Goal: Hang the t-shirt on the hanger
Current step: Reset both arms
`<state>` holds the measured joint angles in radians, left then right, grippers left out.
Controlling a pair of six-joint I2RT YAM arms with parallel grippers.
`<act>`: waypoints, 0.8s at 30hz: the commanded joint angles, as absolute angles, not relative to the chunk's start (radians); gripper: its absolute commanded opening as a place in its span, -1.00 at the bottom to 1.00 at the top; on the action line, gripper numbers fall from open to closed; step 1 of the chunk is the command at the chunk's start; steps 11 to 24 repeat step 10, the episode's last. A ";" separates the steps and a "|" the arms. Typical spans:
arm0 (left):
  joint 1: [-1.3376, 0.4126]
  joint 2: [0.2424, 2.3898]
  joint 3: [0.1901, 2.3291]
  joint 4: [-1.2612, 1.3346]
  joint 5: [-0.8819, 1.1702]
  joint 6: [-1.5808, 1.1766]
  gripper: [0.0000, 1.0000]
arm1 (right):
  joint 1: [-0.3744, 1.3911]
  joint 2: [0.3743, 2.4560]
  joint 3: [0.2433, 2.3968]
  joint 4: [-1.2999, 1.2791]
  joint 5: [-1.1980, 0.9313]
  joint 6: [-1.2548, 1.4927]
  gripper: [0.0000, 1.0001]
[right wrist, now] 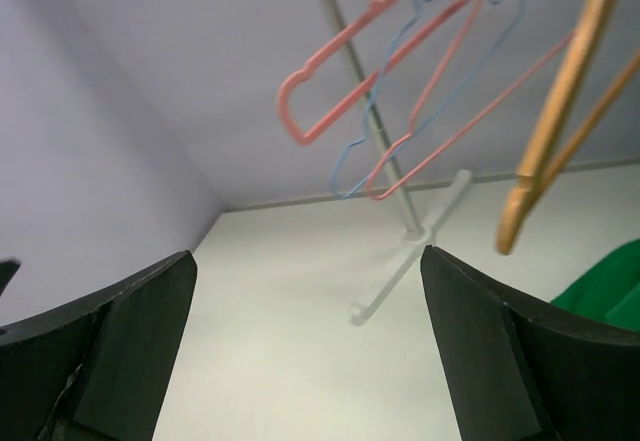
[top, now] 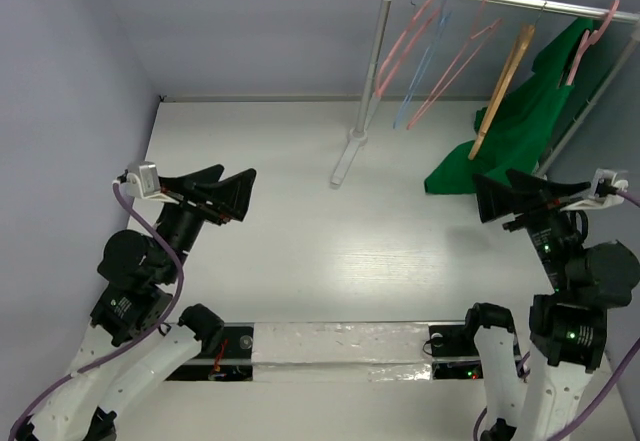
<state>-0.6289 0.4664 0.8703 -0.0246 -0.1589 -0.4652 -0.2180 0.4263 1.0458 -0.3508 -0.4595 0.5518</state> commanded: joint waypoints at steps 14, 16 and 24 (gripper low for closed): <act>-0.634 0.429 0.824 0.023 -0.172 -0.420 0.98 | -0.225 0.319 1.002 -0.318 -0.546 0.531 1.00; -0.634 0.429 0.824 0.023 -0.172 -0.420 0.98 | -0.225 0.319 1.002 -0.318 -0.546 0.531 1.00; -0.634 0.429 0.824 0.023 -0.172 -0.420 0.98 | -0.225 0.319 1.002 -0.318 -0.546 0.531 1.00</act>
